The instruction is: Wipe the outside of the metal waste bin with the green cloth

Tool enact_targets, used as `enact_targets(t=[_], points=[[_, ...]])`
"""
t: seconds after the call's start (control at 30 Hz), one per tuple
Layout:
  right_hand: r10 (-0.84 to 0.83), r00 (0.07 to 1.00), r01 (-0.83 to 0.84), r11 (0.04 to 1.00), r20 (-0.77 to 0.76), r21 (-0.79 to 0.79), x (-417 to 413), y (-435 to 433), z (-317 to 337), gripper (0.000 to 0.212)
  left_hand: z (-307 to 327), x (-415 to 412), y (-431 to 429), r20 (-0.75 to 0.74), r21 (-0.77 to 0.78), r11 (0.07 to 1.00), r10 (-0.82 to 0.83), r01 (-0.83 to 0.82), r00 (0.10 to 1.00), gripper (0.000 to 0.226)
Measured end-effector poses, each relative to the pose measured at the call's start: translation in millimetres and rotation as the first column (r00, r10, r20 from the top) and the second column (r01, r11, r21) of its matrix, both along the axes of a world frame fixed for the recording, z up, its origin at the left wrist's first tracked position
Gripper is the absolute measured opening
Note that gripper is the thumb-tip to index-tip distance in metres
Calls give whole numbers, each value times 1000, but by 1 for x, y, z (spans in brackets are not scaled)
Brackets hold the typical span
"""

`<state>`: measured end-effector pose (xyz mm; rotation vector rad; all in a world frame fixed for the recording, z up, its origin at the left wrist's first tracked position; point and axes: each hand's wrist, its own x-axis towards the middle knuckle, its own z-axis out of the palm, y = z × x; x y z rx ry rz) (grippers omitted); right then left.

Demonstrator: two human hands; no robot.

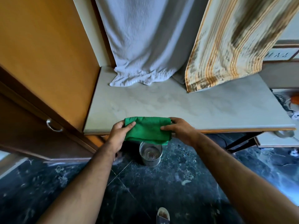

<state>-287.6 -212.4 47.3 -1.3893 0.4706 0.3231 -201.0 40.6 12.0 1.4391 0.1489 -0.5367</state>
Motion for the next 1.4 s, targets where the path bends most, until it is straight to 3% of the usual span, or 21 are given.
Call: enact_targets(t=[0.1,0.27,0.53,0.83,0.93,1.03,1.27,1.4], points=[[55,997,-57,998,-55,-20,14,-9,19,31,17,17,-12,90,50,999,13,-18,996,14],[-111,992,99,977,-58,-188,55,-17,40,33,30,57,-12,189,150,988,-1,-28,982,23],[-260,961,225,932,-91,-283,129,-23,18,44,12,139,-9,40,242,955,-189,174,981,18],[-280,945,212,918,-169,-335,180,-21,-42,46,-36,186,-15,36,469,880,-106,77,994,33],[-299,944,192,841,-138,-506,191,-22,-59,47,-47,193,-22,111,617,784,-174,69,978,35],[-222,965,69,723,-137,-687,193,-20,-68,34,-51,197,-28,153,693,718,-235,65,960,38],[-130,978,-43,630,-160,-776,201,-16,-74,36,-58,192,-33,190,798,602,-263,8,946,33],[-72,977,-148,443,-200,-884,208,-12,-50,41,-40,195,-36,246,831,555,-333,-21,910,40]])
